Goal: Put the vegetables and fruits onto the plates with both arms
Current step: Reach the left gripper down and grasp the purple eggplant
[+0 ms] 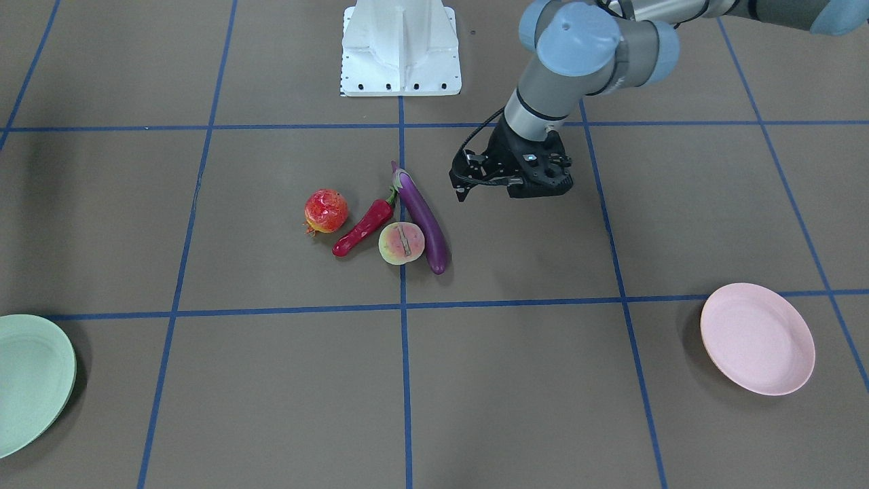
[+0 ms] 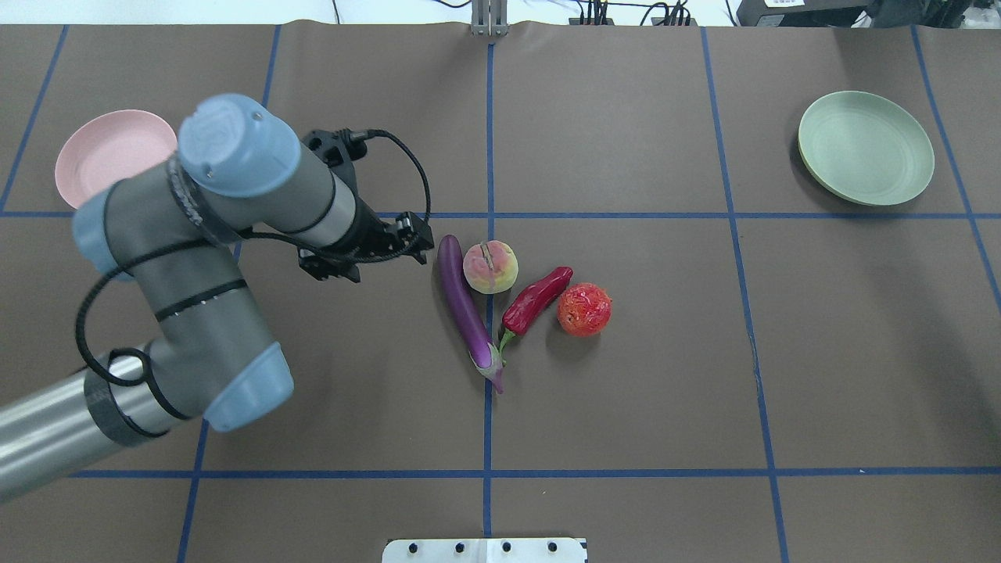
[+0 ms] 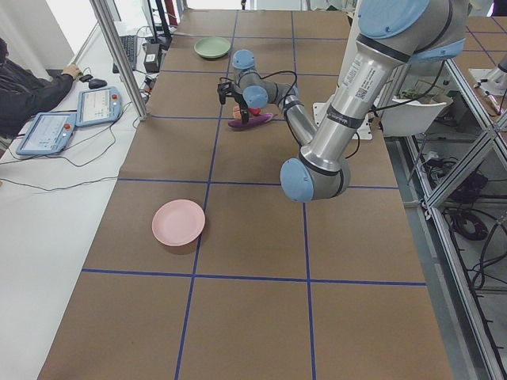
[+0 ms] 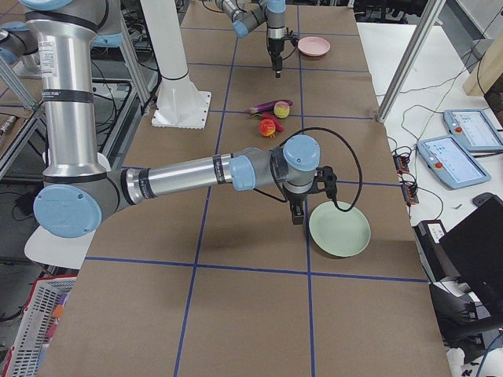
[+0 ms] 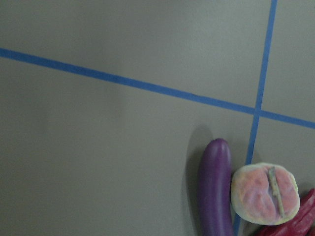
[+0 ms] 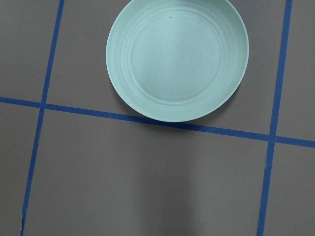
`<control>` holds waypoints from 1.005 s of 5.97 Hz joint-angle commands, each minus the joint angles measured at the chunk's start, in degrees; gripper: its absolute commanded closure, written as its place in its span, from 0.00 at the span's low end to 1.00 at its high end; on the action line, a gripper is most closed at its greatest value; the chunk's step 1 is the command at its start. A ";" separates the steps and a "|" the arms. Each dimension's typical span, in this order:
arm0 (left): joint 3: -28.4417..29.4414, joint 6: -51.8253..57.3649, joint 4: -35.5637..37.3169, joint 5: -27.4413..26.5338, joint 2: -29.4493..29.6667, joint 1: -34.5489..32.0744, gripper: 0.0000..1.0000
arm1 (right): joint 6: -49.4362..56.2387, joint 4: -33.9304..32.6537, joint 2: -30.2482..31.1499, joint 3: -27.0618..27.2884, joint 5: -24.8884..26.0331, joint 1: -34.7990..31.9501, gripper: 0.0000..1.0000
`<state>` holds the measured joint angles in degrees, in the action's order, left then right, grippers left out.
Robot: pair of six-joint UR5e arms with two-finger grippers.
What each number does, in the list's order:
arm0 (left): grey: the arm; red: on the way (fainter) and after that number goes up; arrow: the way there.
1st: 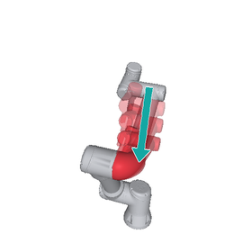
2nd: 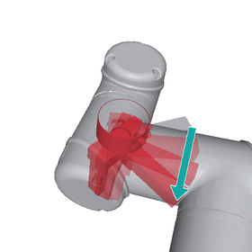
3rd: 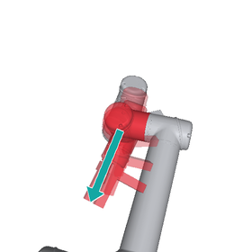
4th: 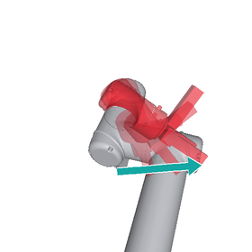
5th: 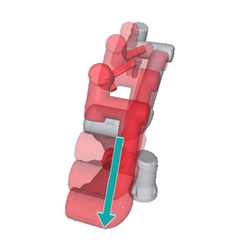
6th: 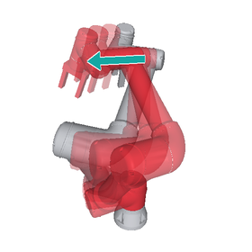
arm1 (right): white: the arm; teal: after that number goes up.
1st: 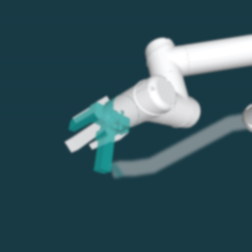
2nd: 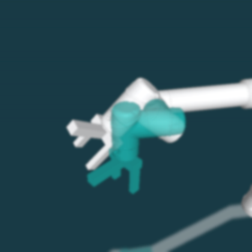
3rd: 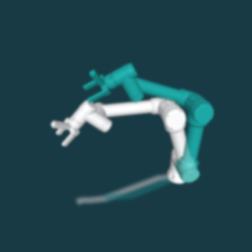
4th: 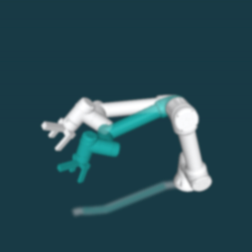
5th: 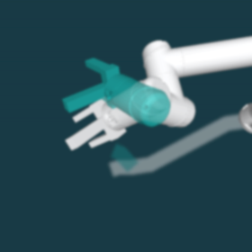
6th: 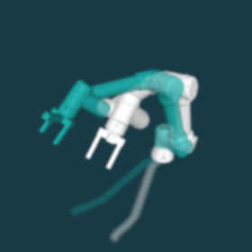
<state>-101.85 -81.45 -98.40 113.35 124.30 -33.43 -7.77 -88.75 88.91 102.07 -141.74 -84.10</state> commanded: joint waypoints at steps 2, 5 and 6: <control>5.30 -1.78 7.68 -6.65 9.26 8.99 0.01 | -4.00 1.21 -1.36 0.06 -0.20 1.04 0.00; 16.04 -1.52 6.99 -8.50 14.38 10.66 0.01 | -4.01 1.12 -1.72 -0.03 -0.29 1.22 0.00; 16.85 -1.51 6.47 -8.50 14.30 10.75 0.02 | -4.01 1.12 -1.81 -0.12 -0.38 1.22 0.00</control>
<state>-86.38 -83.02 -91.52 104.95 138.33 -22.96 -11.77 -87.60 87.19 102.03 -142.06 -82.92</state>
